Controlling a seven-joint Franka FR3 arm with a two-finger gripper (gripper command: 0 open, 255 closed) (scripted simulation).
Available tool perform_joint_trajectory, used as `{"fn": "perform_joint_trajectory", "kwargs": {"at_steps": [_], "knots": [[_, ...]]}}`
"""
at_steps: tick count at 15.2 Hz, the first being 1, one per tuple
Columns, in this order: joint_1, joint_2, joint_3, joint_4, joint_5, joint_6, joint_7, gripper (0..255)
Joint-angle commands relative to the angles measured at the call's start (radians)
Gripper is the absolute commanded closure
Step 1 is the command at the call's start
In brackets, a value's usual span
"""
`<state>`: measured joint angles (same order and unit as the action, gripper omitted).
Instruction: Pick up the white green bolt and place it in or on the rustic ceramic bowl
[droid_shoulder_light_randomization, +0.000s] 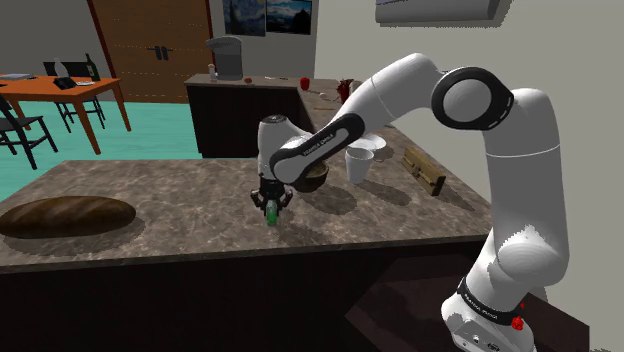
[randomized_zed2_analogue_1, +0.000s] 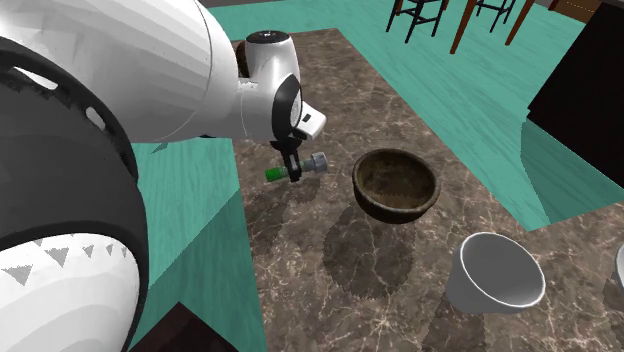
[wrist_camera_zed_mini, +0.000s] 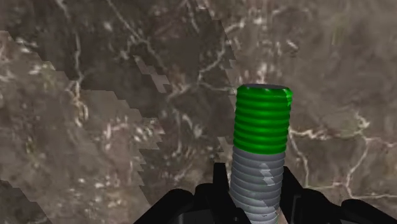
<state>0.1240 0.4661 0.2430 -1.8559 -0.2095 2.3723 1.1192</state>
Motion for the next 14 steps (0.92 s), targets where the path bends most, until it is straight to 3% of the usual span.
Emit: {"fn": "perform_joint_trajectory", "kwargs": {"at_steps": [1,14], "knots": [[-0.003,-0.015,0.004,0.006,0.007,-0.02,-0.006,255],[-0.015,-0.107,0.023,0.056,0.046,-0.159,-0.035,255]]}}
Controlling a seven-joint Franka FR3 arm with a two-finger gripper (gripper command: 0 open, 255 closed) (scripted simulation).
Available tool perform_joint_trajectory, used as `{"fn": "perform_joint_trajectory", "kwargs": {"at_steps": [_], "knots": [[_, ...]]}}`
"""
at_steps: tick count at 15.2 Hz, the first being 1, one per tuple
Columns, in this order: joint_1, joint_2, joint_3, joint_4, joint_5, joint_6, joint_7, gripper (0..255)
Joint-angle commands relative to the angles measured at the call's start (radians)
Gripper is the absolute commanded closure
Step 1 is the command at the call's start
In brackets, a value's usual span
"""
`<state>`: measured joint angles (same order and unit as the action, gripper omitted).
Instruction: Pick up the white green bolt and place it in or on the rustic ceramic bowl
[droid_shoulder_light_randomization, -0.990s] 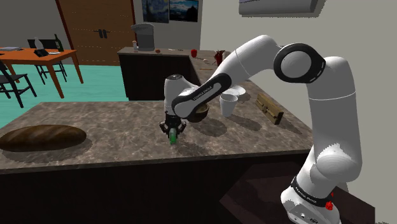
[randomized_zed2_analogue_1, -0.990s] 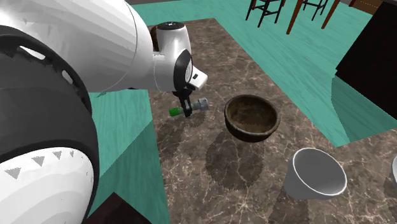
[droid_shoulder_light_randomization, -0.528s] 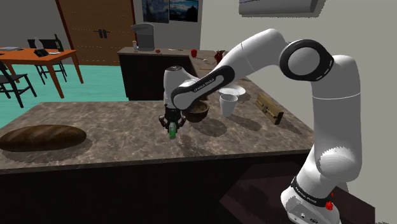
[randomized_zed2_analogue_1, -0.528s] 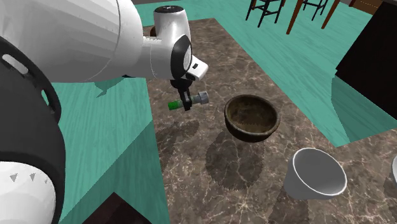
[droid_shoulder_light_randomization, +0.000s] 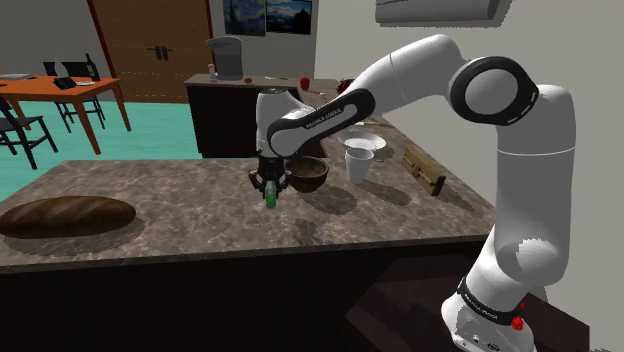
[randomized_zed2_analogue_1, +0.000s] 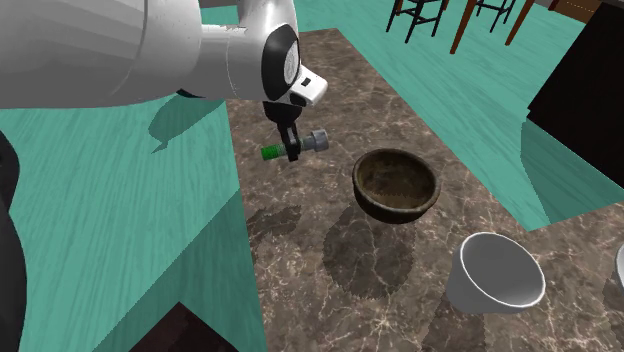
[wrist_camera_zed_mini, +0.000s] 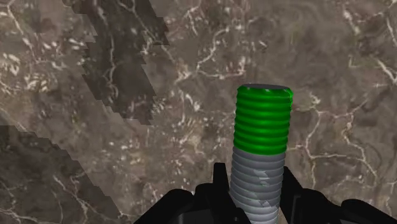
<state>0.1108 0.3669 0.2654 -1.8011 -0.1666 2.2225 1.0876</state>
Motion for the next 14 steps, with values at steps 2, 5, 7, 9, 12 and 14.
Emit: {"fn": "perform_joint_trajectory", "kwargs": {"at_steps": [2,5,7,9,12,14], "knots": [[-0.003,-0.02,0.003,0.012,0.009,-0.032,-0.008,255],[-0.005,-0.036,0.006,0.031,0.016,-0.066,-0.014,255],[-0.006,-0.046,0.008,0.044,0.02,-0.089,-0.017,255],[-0.007,-0.056,0.009,0.059,0.025,-0.112,-0.021,255],[-0.007,-0.068,0.011,0.082,0.03,-0.148,-0.025,255],[-0.008,-0.075,0.012,0.097,0.033,-0.168,-0.028,255]]}}
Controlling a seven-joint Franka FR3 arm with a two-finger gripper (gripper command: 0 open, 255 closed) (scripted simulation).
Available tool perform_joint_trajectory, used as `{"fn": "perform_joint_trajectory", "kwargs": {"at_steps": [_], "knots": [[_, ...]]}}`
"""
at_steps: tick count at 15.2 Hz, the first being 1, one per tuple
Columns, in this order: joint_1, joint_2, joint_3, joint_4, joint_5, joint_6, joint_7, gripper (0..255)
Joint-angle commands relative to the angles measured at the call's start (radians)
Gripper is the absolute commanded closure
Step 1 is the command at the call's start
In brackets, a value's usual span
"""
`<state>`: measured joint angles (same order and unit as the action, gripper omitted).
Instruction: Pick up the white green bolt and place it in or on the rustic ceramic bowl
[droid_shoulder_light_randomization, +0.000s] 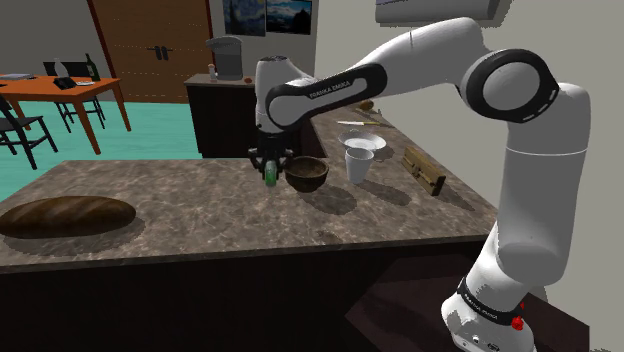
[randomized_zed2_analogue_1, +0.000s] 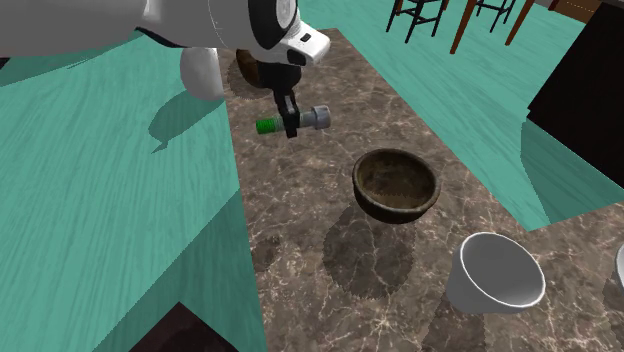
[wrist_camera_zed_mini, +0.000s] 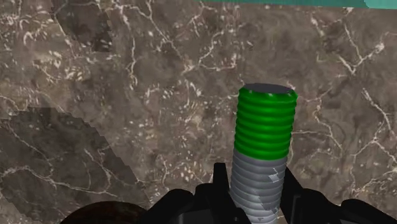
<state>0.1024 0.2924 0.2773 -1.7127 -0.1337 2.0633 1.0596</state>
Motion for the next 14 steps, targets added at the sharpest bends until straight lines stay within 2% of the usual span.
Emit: {"fn": "perform_joint_trajectory", "kwargs": {"at_steps": [1,8,14], "knots": [[-0.014,-0.003,-0.006,0.004,0.005,-0.006,-0.023,255],[-0.115,0.002,-0.054,0.005,0.031,0.007,-0.18,255],[-0.197,0.04,-0.093,0.056,0.047,-0.001,-0.31,255]]}}
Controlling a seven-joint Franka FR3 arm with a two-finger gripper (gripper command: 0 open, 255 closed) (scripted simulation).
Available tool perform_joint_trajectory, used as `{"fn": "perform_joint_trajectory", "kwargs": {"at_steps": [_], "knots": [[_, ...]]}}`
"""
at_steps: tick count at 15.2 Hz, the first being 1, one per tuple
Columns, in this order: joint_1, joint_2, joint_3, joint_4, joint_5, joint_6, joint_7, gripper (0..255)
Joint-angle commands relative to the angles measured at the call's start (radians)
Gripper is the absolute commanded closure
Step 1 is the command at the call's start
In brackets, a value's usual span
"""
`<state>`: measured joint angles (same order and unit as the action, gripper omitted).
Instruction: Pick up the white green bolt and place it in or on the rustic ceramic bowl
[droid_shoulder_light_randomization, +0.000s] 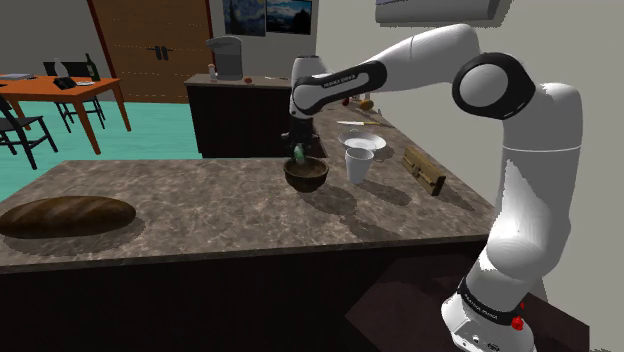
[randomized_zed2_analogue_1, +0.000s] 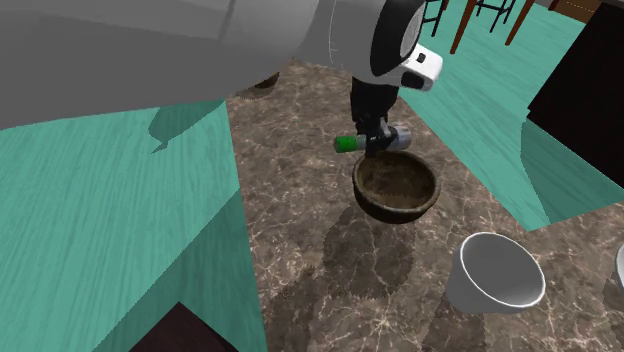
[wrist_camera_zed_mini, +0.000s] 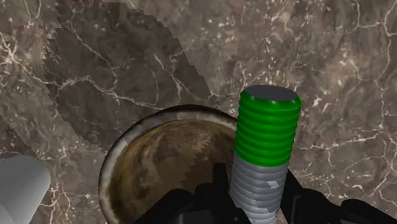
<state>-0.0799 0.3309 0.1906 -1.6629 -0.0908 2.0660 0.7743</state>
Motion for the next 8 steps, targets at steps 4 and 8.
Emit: {"fn": "perform_joint_trajectory", "kwargs": {"at_steps": [4,8], "knots": [[-0.066,0.043,-0.03,0.064,0.013,-0.018,-0.104,255],[-0.066,0.058,-0.031,0.031,0.009,0.03,-0.102,255]]}}
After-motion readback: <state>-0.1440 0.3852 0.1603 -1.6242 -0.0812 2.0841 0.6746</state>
